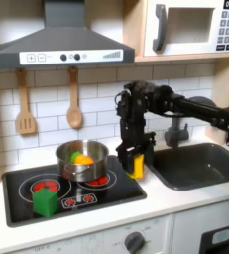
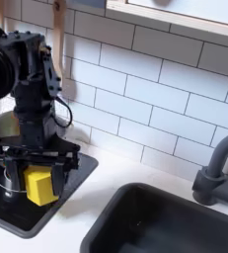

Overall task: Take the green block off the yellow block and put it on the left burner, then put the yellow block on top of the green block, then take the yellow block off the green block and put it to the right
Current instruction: 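Put the yellow block on top of the green block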

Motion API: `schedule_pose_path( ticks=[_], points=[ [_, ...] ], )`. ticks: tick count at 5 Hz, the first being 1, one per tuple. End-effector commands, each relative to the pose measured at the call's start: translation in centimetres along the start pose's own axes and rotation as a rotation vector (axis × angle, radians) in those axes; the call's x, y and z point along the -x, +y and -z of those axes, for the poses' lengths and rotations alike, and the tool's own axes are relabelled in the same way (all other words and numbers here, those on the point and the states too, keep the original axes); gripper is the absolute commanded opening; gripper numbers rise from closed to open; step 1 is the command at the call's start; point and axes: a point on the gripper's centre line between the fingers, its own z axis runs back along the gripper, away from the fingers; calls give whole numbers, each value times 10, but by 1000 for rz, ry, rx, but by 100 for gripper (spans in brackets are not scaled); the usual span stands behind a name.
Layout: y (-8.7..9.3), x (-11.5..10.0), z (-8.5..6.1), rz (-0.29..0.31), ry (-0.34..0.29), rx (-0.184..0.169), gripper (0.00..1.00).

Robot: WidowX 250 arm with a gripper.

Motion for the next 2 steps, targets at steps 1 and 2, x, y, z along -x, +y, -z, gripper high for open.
schedule_pose_path(
  ticks=[1,2],
  points=[
    [20,-5,-19,-52,-22,18,0],
    [31,-7,-25,-71,-30,17,0]
  ],
)
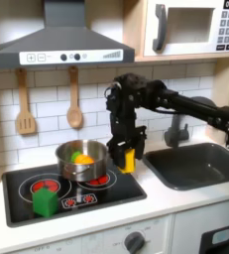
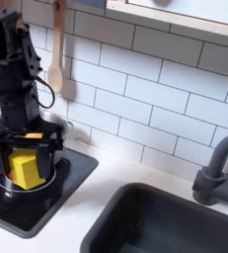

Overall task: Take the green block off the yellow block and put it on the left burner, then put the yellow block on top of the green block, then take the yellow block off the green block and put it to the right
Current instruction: 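Put the yellow block on top of the green block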

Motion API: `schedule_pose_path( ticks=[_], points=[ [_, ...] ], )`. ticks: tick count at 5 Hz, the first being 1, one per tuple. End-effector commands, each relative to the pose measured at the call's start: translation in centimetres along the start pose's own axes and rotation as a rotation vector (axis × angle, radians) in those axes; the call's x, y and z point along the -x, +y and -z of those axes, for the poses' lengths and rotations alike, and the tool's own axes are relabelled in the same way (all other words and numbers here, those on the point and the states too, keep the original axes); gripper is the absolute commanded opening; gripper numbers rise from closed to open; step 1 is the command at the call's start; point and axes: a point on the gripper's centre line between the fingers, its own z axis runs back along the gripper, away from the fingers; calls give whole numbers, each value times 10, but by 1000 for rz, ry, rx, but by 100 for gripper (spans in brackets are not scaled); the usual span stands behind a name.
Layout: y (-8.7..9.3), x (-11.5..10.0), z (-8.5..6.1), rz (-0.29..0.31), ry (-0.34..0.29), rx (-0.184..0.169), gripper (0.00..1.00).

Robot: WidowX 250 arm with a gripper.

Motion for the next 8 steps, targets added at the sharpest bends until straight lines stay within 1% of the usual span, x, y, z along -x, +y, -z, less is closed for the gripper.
schedule_pose_path(
  ticks=[1,3,4,5,6,7,8],
  points=[
    [24,-6,-11,-56,-11,-7,0],
    [50,-16,-21,-113,-33,-13,0],
    [61,-20,-21,-143,-27,-10,0],
    [68,-22,-23,-155,-30,-16,0],
    [75,-24,-23,-170,-21,-10,0],
    [81,-27,-22,-182,-16,-13,0],
    [89,-32,-28,-193,-23,-5,0]
  ],
)
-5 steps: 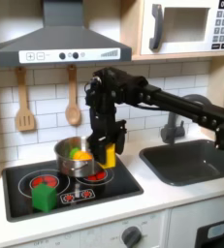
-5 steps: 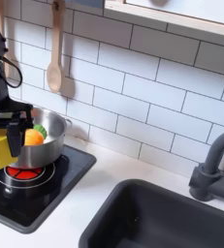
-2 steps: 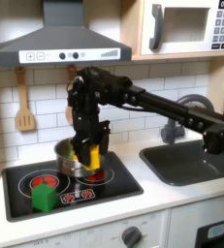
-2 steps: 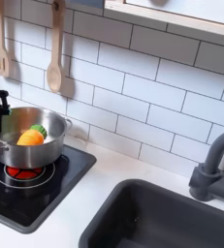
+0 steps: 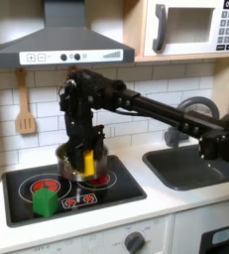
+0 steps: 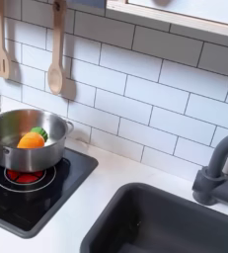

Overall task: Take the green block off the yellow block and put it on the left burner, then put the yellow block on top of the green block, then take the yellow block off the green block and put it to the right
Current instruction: 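Put the yellow block on top of the green block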

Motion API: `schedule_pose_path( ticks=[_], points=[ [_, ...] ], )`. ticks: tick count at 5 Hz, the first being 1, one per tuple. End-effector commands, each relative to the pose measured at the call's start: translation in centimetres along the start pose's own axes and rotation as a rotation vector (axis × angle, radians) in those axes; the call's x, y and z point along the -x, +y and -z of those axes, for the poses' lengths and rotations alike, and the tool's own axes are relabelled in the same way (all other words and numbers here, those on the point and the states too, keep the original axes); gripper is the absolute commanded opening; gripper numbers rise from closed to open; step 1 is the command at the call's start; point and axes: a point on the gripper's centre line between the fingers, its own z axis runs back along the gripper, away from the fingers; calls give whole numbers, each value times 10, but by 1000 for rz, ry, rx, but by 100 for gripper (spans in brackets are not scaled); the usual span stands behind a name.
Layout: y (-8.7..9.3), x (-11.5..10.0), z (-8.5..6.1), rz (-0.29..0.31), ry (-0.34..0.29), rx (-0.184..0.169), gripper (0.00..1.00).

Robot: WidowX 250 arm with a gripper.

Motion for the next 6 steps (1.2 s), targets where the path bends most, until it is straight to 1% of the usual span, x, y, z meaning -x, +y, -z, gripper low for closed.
schedule_pose_path(
  ticks=[1,2,3,4,5,6],
  points=[
    [15,-13,-8,-40,-9,14,0],
    [24,-18,-13,-66,-13,23,0],
    [29,-19,-17,-75,-22,20,0],
    [42,-15,-23,-94,-27,16,0],
    [53,-9,-21,-113,-27,13,0],
    [64,-8,-12,-131,-14,10,0]
  ],
)
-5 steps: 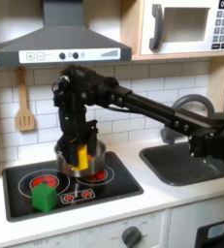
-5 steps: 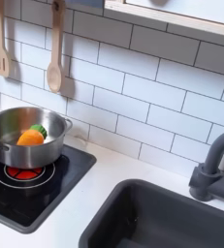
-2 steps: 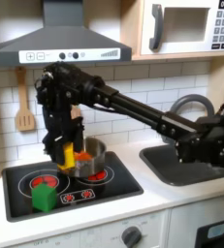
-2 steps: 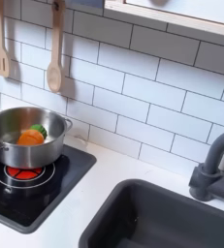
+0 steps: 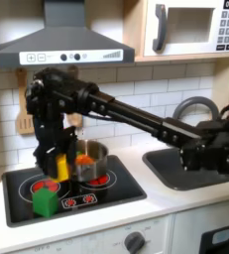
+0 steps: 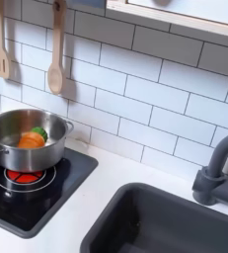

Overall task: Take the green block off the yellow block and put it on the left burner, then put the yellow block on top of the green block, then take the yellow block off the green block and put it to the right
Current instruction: 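Put the yellow block on top of the green block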

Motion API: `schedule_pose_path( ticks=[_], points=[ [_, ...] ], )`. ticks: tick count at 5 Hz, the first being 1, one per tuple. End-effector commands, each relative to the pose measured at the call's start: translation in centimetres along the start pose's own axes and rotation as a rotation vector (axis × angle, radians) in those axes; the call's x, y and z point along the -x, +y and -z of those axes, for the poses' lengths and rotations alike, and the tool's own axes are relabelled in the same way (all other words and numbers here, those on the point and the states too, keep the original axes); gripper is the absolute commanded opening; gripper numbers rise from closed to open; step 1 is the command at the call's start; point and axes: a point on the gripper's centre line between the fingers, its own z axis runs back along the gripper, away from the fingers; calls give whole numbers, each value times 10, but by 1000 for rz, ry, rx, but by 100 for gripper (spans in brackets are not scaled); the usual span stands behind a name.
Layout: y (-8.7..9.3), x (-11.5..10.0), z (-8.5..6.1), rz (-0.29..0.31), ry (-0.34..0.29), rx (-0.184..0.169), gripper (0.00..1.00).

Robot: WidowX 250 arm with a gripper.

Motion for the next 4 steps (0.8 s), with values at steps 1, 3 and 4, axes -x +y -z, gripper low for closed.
schedule_pose_path(
  ticks=[1,3,4],
  points=[
    [13,2,6,-14,3,-13,0],
    [19,-3,3,-34,-13,-30,0],
    [20,-8,-1,-30,-31,-41,0]
  ],
)
